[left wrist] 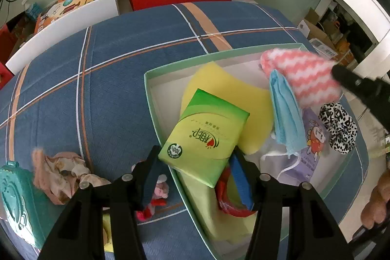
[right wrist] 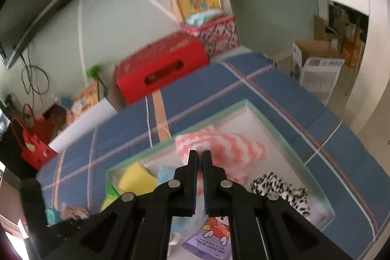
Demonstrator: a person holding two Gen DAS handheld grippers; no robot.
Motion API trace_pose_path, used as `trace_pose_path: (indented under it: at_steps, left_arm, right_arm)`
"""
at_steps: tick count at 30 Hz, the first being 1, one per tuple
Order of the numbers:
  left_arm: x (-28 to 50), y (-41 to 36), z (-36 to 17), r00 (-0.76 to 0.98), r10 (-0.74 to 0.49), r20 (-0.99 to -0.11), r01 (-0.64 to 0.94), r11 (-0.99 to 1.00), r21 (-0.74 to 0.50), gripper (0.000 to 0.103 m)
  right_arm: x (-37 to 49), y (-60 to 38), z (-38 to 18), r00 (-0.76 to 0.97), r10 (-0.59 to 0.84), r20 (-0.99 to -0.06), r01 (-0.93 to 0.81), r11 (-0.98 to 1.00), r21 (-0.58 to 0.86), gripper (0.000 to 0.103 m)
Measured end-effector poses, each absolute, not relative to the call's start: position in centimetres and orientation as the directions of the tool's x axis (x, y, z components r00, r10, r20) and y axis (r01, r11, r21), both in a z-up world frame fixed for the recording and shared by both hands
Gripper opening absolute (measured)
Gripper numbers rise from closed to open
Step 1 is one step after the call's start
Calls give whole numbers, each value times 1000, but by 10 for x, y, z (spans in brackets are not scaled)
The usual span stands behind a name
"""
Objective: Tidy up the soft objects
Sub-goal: 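Carry the tissue packet and pink cloth into the tray and open both tools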
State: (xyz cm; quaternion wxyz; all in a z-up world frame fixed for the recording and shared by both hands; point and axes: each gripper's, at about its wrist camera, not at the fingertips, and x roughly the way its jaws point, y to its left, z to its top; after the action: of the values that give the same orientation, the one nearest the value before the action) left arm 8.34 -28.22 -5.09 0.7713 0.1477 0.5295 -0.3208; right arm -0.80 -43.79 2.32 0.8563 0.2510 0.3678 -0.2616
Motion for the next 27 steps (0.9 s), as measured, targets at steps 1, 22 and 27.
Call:
trace_pose_path:
  at_steps: [1, 22, 27]
  left_arm:
    - [83, -282, -51, 234, -337, -912, 652, 750, -110, 57]
    - [95, -289, -71, 144, -322, -936, 625, 763, -166, 57]
    - [90, -283, -62, 108, -317, -942, 619, 763, -186, 62]
  right_arm:
    - [-6, -438, 17, 575, -253, -778, 636, 736, 230, 5]
    - [2, -438, -6, 460, -235, -856, 660, 735, 153, 8]
    - [-3, -436, 5, 453, -263, -852, 664, 737, 125, 9]
